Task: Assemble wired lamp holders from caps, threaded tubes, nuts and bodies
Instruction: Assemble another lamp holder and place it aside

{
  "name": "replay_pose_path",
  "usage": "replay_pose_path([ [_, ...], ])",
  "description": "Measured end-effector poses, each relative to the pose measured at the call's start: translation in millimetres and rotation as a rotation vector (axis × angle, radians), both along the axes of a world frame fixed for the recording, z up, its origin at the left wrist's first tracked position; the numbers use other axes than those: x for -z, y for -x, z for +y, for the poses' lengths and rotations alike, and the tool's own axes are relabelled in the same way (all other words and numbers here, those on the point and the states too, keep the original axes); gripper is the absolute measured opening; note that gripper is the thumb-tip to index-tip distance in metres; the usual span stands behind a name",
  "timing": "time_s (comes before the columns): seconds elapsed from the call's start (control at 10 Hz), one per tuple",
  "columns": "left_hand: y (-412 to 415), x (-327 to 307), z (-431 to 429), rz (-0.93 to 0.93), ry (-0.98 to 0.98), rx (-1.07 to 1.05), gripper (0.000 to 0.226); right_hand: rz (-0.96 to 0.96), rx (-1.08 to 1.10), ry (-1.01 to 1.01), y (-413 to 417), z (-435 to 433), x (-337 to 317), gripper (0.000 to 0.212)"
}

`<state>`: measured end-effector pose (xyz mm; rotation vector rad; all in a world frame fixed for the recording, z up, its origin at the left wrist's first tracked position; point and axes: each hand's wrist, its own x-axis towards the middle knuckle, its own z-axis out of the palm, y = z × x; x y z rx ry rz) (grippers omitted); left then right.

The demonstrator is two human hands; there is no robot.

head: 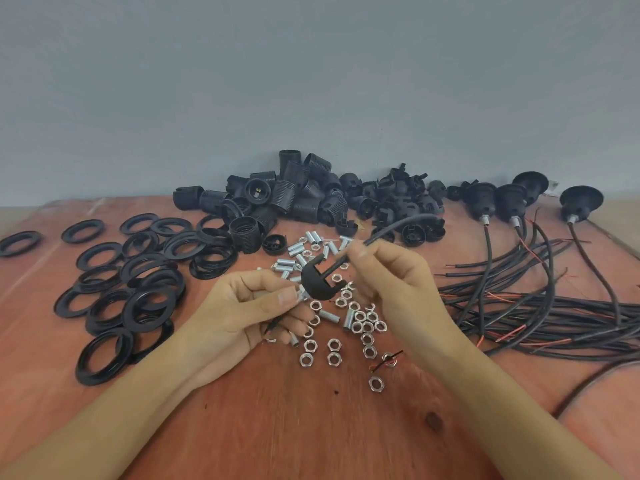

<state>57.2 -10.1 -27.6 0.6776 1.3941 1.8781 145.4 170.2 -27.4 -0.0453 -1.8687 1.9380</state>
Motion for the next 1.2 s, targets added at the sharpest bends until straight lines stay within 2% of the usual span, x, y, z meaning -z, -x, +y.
replay_pose_path([
  [0.1,-1.5,-0.2,0.7,-0.009,0.004,0.053,0.038,-0.031,-0.133,-0.118,-1.0,-2.7,2.0,0.03],
  [0.3,-2.0,-2.6,0.0,0.116,0.04,0.071,0.033,0.007,0.025,0.309,4.2,12.0,-2.1,0.037],
  [0.4,1.5,-2.6,-1.8,0.182,0.127,0.07,0.03,-0.033,-0.052,0.109,2.8,14.3,-0.3,0.026],
  [0.5,1.9,-0.6,-3.3,0.439,0.248,0.061,0.033,-0.098,-0.139,-0.032,0.3,18.4,-2.5,0.025],
  [0.6,1.4,2.8,-4.2,0.726,0.332,0.015,0.036,-0.127,-0.074,-0.096,-0.1,21.5,-3.5,0.02],
  [0.7,5.2,8.3,-3.5,0.938,0.412,-0.048,0.036,-0.044,0.059,-0.007,1.6,20.9,-5.5,0.019],
  [0.8,5.7,12.1,-5.3,1.057,0.422,-0.113,0.038,-0.027,0.184,0.062,1.7,28.0,-7.4,0.029],
  [0.9,2.2,15.0,-3.2,1.214,0.348,-0.183,0.038,-0.123,0.072,-0.167,0.3,20.6,-0.7,0.029],
  [1.0,-0.8,14.1,-0.6,1.274,0.308,-0.239,0.039,-0.102,-0.021,-0.223,1.7,6.8,2.4,0.024],
  [1.1,-2.9,11.8,0.0,1.274,0.286,-0.247,0.041,-0.019,0.121,-0.057,3.5,11.7,-1.1,0.024],
  [1.2,-3.7,13.7,-0.3,1.273,0.287,-0.215,0.045,-0.034,0.171,-0.074,3.0,15.7,-0.3,0.027],
])
